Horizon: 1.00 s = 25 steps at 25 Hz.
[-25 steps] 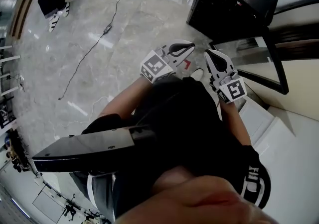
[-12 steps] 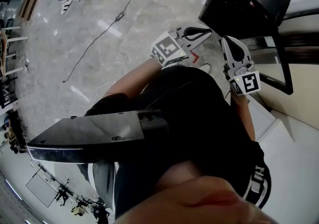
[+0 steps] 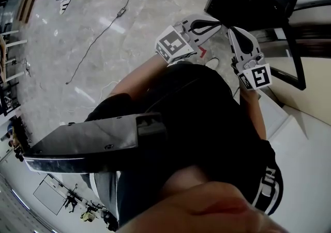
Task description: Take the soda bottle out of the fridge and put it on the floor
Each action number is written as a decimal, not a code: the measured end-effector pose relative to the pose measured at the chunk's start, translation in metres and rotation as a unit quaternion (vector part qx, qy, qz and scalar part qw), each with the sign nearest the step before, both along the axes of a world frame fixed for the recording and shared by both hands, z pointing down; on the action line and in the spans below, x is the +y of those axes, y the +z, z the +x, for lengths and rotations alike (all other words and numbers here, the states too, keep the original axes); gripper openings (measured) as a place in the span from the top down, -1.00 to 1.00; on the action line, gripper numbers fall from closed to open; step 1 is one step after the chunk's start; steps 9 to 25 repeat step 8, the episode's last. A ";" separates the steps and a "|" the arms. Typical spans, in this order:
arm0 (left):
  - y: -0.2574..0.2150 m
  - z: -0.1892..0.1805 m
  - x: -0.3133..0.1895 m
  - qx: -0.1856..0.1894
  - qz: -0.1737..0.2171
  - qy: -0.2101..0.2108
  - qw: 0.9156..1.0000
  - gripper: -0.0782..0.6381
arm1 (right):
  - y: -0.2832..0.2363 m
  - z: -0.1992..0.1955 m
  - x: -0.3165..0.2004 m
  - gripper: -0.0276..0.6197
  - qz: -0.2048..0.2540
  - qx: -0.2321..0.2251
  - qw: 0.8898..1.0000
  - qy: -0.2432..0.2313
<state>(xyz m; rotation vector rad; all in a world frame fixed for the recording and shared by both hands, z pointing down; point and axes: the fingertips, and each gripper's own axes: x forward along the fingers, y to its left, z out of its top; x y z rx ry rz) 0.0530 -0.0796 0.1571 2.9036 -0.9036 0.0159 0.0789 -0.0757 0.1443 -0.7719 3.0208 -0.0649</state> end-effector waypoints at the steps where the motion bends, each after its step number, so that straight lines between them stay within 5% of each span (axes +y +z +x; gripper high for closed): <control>1: 0.000 0.000 0.000 0.002 0.000 -0.001 1.000 0.77 | 0.001 0.001 0.000 0.88 0.000 0.002 1.000 0.000; 25: -0.005 0.003 -0.004 0.002 0.006 0.003 1.000 0.77 | -0.005 -0.001 -0.001 0.88 0.008 -0.005 1.000 -0.005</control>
